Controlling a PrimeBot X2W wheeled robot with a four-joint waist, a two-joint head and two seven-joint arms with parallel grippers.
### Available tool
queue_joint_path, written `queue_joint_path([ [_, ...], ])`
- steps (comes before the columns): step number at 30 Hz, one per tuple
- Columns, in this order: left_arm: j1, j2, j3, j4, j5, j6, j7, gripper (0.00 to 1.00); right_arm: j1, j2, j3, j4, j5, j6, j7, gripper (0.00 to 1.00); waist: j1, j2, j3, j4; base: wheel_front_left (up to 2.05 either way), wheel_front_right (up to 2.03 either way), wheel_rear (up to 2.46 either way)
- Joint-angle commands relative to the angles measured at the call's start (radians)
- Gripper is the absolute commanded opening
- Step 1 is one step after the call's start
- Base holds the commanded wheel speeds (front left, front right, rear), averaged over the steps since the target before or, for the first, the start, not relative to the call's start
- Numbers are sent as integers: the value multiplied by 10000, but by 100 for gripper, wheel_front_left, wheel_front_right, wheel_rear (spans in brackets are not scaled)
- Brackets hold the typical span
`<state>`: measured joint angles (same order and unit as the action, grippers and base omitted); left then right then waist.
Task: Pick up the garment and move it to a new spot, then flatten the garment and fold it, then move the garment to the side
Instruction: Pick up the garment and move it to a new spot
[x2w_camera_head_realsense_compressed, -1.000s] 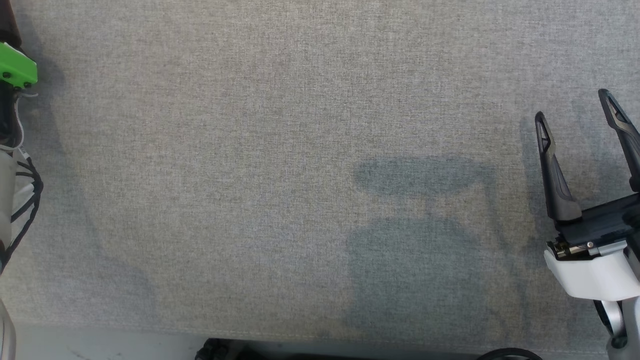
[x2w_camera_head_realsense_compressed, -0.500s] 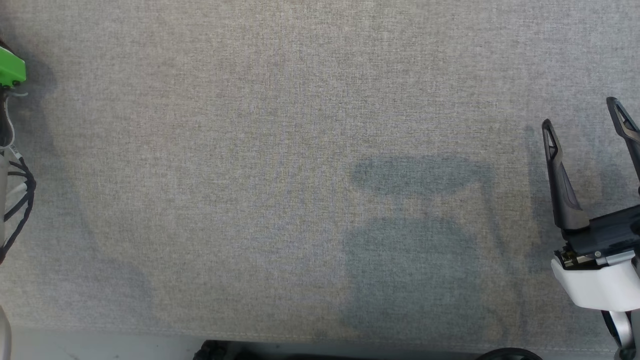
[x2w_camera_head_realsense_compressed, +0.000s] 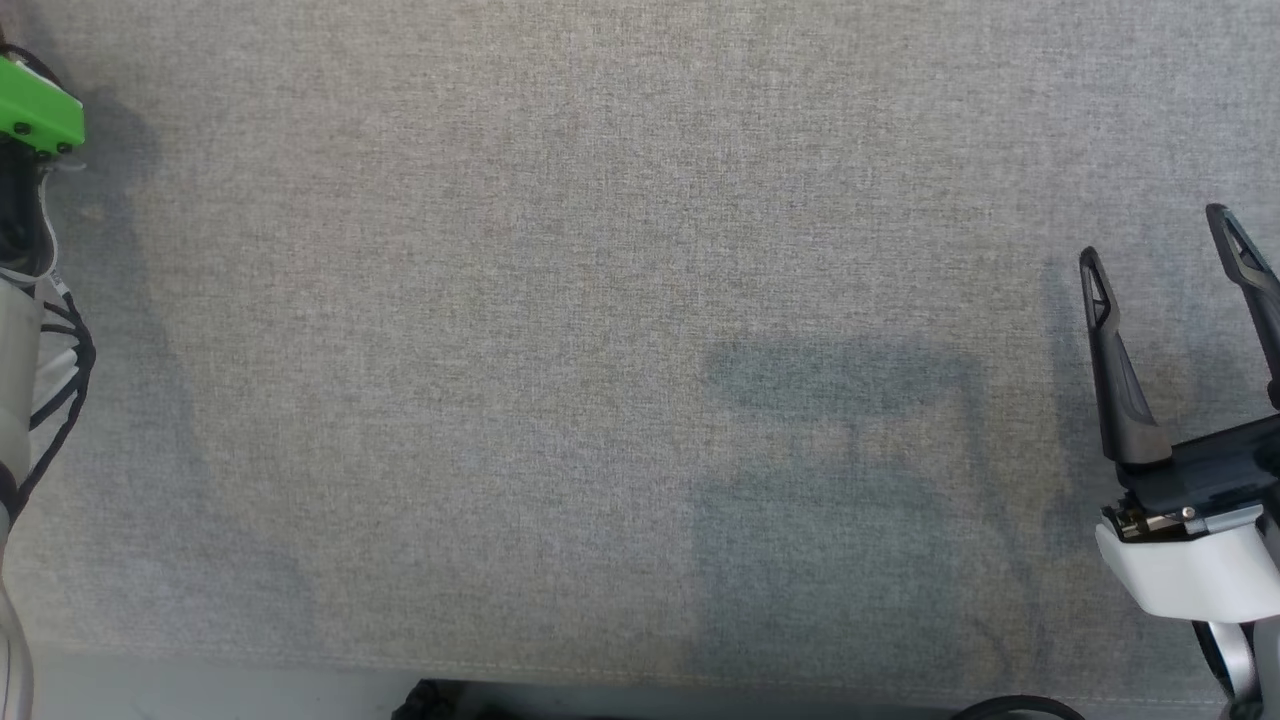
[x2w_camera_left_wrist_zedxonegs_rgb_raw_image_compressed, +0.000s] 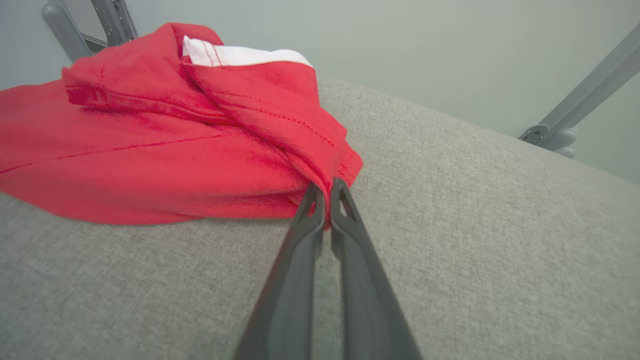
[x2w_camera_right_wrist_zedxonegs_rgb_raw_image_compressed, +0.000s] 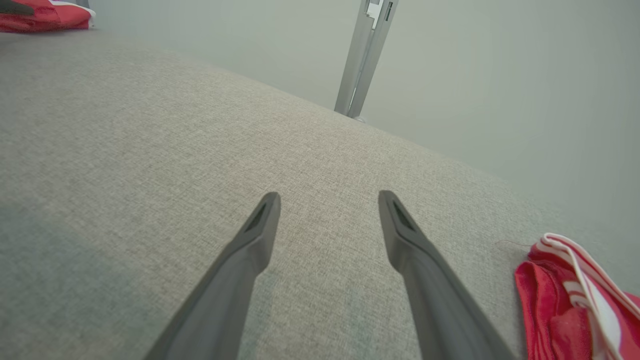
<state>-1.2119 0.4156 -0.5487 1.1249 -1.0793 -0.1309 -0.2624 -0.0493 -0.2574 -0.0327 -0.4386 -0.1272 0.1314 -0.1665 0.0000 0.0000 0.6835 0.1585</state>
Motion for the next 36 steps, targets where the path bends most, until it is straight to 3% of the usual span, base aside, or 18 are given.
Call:
queue_joint_path([
  [1, 142, 53, 4, -76, 72, 3, -30, 0, -107, 36, 7, 42, 45, -15, -62, 100, 0, 0, -107, 46, 0, 0, 0],
  [7, 742, 59, 166, -1444, 554, 3, -28, 0, -393, 310, 228, 1064, 174, -16, -489, 100, 0, 0, -939, 117, 0, 0, 0],
  [16, 2755, -554, -1, -3031, 1672, 3, -18, 0, -260, 1053, 419, 3517, 555, -15, -975, 100, 0, 0, -3473, 23, 0, 0, 0],
  [28, 5282, -1908, -2214, -5567, 2242, 26, 656, 0, 521, 1786, 229, 4767, 1052, -15, -992, 100, 0, 0, -6126, -398, 0, 0, 0],
  [36, 6536, -2726, -3303, -8011, 2192, 423, 1376, 0, 686, 1975, 360, 4958, 1243, -15, -985, 100, 0, 0, -6701, -1275, 0, 0, 0],
])
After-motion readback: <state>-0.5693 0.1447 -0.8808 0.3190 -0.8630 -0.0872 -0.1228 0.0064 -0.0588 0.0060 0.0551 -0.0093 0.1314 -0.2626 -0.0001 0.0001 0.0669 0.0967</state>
